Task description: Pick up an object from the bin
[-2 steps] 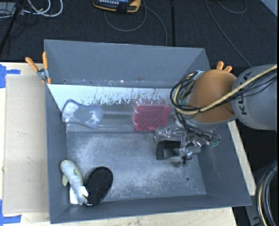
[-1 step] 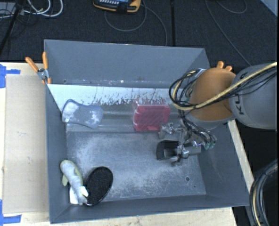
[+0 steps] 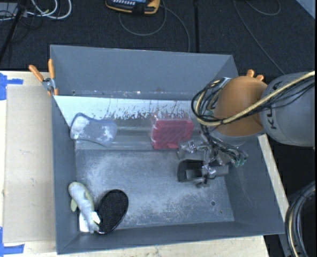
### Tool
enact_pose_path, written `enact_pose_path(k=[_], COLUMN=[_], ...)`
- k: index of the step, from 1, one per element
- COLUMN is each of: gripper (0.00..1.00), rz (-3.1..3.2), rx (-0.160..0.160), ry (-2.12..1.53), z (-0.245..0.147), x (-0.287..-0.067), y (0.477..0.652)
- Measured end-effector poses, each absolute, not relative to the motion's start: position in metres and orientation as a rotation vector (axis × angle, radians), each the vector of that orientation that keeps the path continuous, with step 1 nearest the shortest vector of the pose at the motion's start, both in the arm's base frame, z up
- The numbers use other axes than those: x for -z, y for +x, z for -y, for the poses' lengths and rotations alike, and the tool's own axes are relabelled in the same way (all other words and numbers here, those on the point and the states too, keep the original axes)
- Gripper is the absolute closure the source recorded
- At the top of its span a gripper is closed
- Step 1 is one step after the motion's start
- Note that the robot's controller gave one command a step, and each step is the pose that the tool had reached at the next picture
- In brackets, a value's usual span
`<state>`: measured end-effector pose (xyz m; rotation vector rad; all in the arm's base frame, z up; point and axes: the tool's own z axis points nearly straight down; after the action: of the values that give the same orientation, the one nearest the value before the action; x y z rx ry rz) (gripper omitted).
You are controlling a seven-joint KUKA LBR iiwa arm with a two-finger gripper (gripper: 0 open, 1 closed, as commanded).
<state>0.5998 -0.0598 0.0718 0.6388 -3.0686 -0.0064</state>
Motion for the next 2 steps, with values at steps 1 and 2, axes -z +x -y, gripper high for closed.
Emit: enact_pose_path(k=[1, 2], gripper=[0.0, 0.0], rz=[2.981, 3.018], rx=[0.009, 0.011], ry=[0.976, 0.845], z=[0.058, 0.076], x=[-0.071, -0.07], y=[0.594, 0.589])
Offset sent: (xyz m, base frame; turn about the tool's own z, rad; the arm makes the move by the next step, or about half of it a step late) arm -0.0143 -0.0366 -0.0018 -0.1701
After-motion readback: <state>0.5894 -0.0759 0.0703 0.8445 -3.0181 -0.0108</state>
